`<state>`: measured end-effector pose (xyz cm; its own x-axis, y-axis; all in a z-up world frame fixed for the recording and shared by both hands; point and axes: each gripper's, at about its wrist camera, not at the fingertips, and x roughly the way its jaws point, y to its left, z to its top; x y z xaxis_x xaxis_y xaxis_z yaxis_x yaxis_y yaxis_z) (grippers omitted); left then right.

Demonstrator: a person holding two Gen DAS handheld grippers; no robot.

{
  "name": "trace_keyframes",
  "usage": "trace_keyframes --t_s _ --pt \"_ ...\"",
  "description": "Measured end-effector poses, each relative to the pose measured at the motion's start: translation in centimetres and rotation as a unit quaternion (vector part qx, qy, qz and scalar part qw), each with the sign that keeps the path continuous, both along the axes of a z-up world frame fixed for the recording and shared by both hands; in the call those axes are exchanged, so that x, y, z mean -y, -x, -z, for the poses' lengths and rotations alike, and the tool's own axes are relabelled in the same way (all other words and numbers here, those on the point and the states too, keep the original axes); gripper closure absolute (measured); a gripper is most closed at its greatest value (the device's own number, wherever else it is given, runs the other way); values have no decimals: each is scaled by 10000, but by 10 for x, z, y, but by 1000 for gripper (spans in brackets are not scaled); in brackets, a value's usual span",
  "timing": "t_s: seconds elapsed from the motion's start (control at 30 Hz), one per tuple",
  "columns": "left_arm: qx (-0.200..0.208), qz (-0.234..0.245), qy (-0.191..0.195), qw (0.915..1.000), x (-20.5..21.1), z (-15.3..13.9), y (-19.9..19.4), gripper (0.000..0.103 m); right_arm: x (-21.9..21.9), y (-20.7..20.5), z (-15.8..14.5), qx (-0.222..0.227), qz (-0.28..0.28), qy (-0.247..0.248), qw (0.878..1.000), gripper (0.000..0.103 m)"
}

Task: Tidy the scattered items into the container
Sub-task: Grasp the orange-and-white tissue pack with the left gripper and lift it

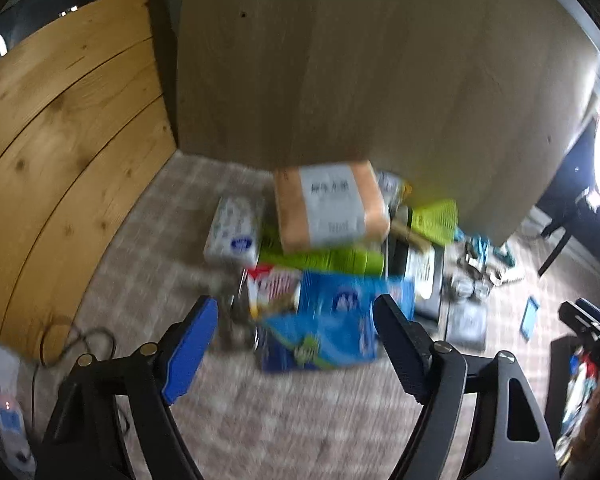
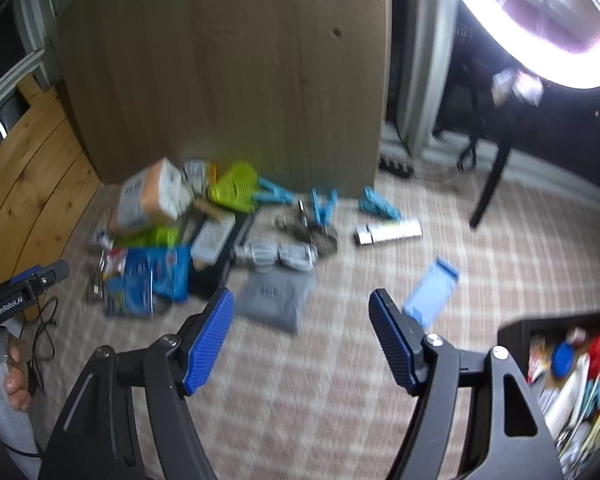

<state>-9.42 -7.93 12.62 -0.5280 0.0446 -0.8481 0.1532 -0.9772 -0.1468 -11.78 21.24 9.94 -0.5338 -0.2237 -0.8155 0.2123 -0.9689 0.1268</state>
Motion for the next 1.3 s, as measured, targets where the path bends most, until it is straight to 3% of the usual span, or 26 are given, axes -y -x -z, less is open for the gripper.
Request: trace_keyframes --t_s 0.1,0.2,0.43,0.63,0.73,0.97,1.03,1.1,1.3 --pt "42 40 67 10000 5 -4 32 33 19 26 -7 23 -71 -42 10000 34" --pt "65 39 91 9999 6 1 65 33 36 57 -4 201 -45 39 9998 34" --pt "448 -70 -77 9989 17 39 142 34 61 120 29 769 278 243 9964 38" --pt "736 -236 -424 9961 28 74 177 34 81 151 58 1057 594 346 9920 38" --pt "702 -228 -380 9966 27 84 186 33 94 158 69 1105 697 316 9909 39" --pt "896 -153 -722 9932 23 115 197 33 123 164 90 1162 678 214 9907 40" --pt "1018 0 -771 9918 13 127 197 33 128 165 94 1115 677 191 9913 40" --pt "919 179 -574 9940 3 129 192 32 131 165 95 1088 614 144 9921 40" --pt "922 720 -604 9913 -25 130 164 32 135 151 96 1197 47 -63 9928 40"
